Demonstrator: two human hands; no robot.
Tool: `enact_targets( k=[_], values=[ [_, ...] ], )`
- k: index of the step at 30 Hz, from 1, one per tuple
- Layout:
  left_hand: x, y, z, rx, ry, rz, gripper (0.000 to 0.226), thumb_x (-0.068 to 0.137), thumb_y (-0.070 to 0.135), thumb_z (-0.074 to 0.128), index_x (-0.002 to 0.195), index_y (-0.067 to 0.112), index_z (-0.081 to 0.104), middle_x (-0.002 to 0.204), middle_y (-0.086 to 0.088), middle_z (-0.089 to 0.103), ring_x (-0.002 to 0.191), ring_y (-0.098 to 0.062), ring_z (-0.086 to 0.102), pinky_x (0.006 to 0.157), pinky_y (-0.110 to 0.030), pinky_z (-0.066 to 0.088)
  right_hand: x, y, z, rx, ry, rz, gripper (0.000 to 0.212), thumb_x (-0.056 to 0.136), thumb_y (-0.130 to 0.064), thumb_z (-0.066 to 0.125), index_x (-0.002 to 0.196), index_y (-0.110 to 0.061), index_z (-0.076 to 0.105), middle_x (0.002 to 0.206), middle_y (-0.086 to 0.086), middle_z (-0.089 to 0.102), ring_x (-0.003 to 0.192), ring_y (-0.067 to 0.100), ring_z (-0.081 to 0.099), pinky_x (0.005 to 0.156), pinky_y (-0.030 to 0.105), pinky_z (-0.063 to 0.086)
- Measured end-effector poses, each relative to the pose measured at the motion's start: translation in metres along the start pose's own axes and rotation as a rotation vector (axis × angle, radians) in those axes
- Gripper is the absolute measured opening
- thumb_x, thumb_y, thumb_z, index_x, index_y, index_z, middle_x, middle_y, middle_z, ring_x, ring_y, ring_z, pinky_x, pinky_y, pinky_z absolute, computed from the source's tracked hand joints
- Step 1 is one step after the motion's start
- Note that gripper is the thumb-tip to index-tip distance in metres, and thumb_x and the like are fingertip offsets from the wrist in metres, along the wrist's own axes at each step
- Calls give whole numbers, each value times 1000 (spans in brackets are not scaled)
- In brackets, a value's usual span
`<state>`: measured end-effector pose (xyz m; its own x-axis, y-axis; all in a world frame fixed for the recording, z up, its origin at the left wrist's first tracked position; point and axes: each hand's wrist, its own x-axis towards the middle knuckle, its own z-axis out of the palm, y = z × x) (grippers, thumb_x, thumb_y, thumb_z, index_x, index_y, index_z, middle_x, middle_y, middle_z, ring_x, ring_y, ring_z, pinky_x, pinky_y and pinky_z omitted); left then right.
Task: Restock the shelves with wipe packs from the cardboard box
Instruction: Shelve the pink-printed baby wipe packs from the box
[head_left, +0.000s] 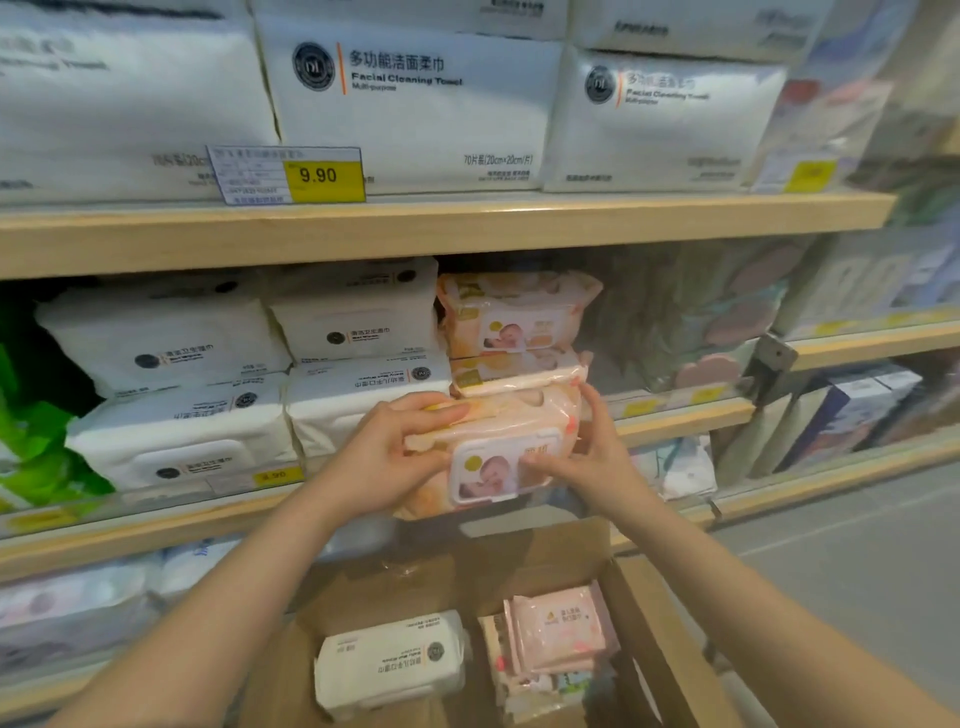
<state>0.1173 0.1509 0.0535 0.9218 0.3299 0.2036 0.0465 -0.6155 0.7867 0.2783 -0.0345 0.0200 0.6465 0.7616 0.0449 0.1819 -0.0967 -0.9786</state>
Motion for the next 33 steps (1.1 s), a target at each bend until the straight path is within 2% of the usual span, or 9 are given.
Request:
enact_targets(
  k=[5, 8, 11, 16, 21, 23, 26, 30, 33],
  values=[
    [39, 29, 13, 45, 115, 124, 51, 83, 14, 66, 127, 36, 54, 136, 13, 43, 127, -9, 37, 83, -12, 46, 21, -33, -44, -49, 180, -185, 95, 74, -10, 78, 146, -28, 19, 132, -13, 44, 107, -12, 52, 75, 8, 49],
    [76, 42, 9, 133, 185, 176, 51, 82, 12, 67, 128, 32, 54, 136, 4, 46, 125, -14, 40, 86, -11, 43, 56, -53, -66, -116, 168, -213, 97, 74, -16, 79, 146, -30, 16, 141, -3, 43, 124, 6, 48, 94, 20, 49],
    [104, 36, 5, 242, 196, 120, 40, 84, 16, 67, 123, 21, 62, 121, 2, 62, 112, -13, 54, 86, -14, 39, 84, -48, -71, -239, 181, -236, 92, 74, -24, 79, 145, -28, 22, 127, -14, 46, 121, 10, 45, 104, 33, 42],
    [108, 8, 12, 331, 129, -42, 20, 87, 30, 62, 105, 23, 68, 89, 6, 67, 82, -13, 59, 66, -24, 36, 98, -11, -55, -271, 155, -149, 68, 77, -21, 77, 129, -26, 34, 112, -17, 50, 112, 7, 52, 80, 7, 43],
    [109, 11, 12, 356, 120, -65, 3, 88, 31, 61, 90, 33, 60, 66, 9, 58, 65, -14, 52, 54, -21, 31, 105, -7, -54, -235, 118, -127, 85, 74, -15, 79, 139, -22, 26, 117, -17, 49, 112, -1, 51, 82, 8, 42],
    [105, 16, 10, 335, 82, -43, 15, 88, 32, 60, 86, 44, 52, 62, 8, 58, 59, -11, 53, 50, -12, 36, 106, -8, -54, -259, 114, -137, 93, 73, -14, 79, 144, -22, 20, 122, -15, 49, 114, -1, 50, 88, 12, 42],
    [103, 17, 6, 342, 56, 2, 19, 86, 33, 58, 94, 50, 58, 72, 14, 56, 60, -6, 54, 51, -11, 36, 106, -10, -55, -294, 128, -137, 101, 68, -25, 82, 145, -28, 18, 132, -2, 46, 122, 10, 47, 96, 23, 42],
    [98, 22, 1, 430, 123, 60, 30, 81, 43, 55, 102, 23, 64, 79, 5, 58, 66, -12, 54, 58, -26, 40, 95, -22, -56, -411, 188, -125, 92, 68, -36, 81, 140, -24, 25, 134, 4, 42, 125, 17, 43, 100, 31, 42],
    [76, 23, 6, 450, 283, 191, 48, 83, 38, 54, 127, 19, 56, 121, -4, 54, 107, -19, 46, 92, -25, 32, 62, -34, -59, -467, 216, -174, 100, 77, -28, 76, 150, -27, 7, 150, -1, 25, 131, 7, 29, 104, 24, 31]
  ],
)
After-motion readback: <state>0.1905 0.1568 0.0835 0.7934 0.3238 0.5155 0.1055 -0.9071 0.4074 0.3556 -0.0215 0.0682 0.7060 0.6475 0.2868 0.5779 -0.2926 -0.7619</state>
